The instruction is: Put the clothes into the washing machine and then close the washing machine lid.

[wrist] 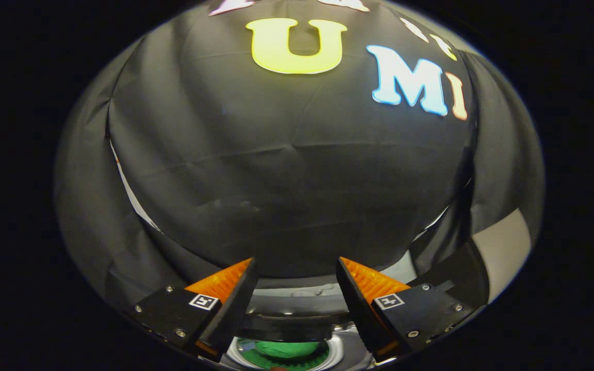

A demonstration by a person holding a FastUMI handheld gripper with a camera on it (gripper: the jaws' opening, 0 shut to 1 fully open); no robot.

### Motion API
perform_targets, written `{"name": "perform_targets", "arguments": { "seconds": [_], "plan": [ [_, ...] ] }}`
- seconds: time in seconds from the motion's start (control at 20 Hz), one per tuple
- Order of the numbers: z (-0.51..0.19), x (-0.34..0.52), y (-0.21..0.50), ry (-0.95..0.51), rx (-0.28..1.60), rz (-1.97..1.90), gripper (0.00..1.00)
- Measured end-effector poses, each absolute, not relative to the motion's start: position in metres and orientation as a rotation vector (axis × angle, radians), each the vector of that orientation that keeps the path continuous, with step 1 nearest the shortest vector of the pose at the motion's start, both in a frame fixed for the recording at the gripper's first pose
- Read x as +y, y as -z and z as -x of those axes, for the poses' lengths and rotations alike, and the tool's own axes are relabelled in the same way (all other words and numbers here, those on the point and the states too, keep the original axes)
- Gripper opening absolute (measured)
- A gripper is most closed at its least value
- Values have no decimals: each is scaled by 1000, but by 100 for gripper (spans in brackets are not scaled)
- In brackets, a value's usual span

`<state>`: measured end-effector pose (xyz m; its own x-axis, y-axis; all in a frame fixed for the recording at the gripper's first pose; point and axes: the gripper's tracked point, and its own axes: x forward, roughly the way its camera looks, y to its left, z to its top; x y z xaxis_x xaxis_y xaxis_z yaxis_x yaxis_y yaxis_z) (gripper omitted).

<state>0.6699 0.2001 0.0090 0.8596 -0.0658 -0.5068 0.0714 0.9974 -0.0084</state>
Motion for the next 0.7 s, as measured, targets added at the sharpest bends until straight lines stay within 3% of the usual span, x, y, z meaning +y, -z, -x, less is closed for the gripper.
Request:
{"name": "perform_targets", "arguments": {
  "seconds": [0.7],
  "plan": [
    [-657, 204, -17, 48, 420, -12, 95]
  ]
}}
